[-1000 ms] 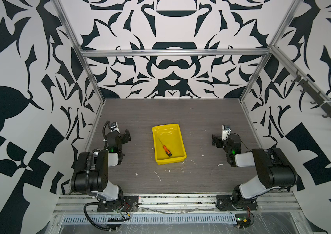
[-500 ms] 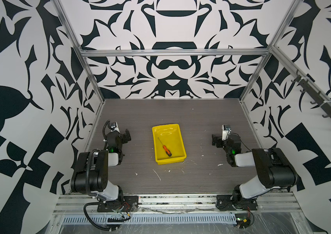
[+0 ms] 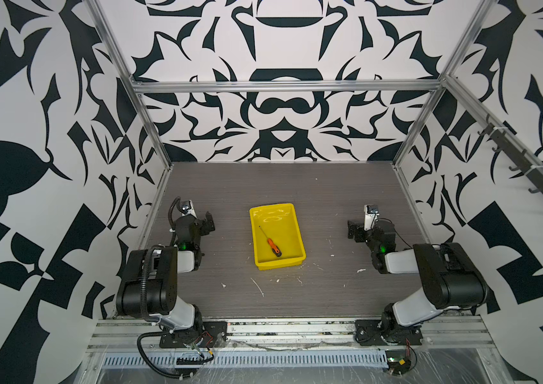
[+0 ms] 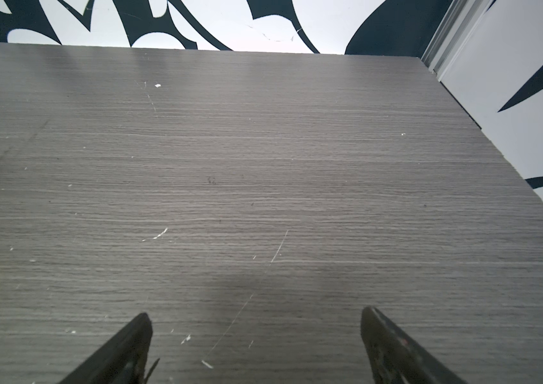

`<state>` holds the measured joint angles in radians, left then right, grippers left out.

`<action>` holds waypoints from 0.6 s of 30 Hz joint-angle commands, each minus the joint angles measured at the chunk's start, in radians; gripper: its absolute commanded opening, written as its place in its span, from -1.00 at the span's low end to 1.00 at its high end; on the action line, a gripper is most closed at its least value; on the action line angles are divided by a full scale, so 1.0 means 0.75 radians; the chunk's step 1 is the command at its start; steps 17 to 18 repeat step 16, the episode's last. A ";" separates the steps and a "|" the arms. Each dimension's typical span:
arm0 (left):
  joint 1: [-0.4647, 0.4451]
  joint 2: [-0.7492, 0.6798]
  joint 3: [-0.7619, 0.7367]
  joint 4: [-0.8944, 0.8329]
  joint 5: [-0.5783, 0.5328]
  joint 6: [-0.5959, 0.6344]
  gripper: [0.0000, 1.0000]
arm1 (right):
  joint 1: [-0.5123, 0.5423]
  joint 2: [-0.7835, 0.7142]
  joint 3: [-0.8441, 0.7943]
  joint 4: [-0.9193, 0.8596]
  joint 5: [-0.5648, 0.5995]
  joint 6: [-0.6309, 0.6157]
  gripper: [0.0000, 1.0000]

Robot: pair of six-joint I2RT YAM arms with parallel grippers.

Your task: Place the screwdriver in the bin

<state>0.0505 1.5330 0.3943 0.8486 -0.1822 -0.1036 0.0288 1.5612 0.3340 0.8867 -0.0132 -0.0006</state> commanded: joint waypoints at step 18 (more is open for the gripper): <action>0.004 0.017 -0.012 0.038 0.008 -0.003 0.98 | 0.009 -0.009 0.026 0.038 0.022 0.011 0.99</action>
